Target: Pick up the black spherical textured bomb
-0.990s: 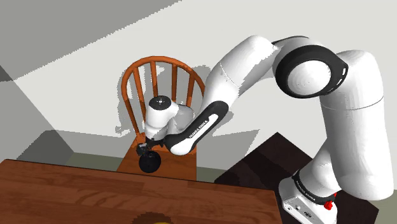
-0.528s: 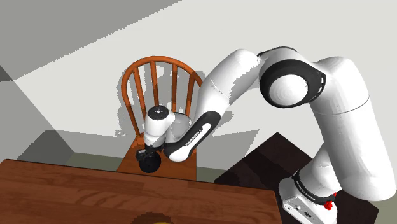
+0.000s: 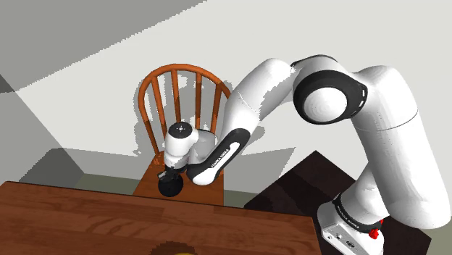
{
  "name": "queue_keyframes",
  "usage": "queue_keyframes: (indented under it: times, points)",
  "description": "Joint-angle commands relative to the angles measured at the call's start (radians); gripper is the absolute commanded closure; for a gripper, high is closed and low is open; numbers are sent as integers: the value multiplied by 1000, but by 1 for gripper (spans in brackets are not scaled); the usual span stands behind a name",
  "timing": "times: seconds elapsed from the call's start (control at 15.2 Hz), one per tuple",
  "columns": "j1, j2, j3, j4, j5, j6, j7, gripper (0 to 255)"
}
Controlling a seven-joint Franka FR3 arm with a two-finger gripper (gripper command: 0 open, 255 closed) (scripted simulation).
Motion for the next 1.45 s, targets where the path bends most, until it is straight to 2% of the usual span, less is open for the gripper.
queue_keyframes:
  times: [0.0,0.26,1.39]
  points:
    - [0,0,0,0,0,0,0,255]
    - [0,1,0,2,0,-1,0,255]
    - [-58,-171,75,-59,55,-118,-48,255]
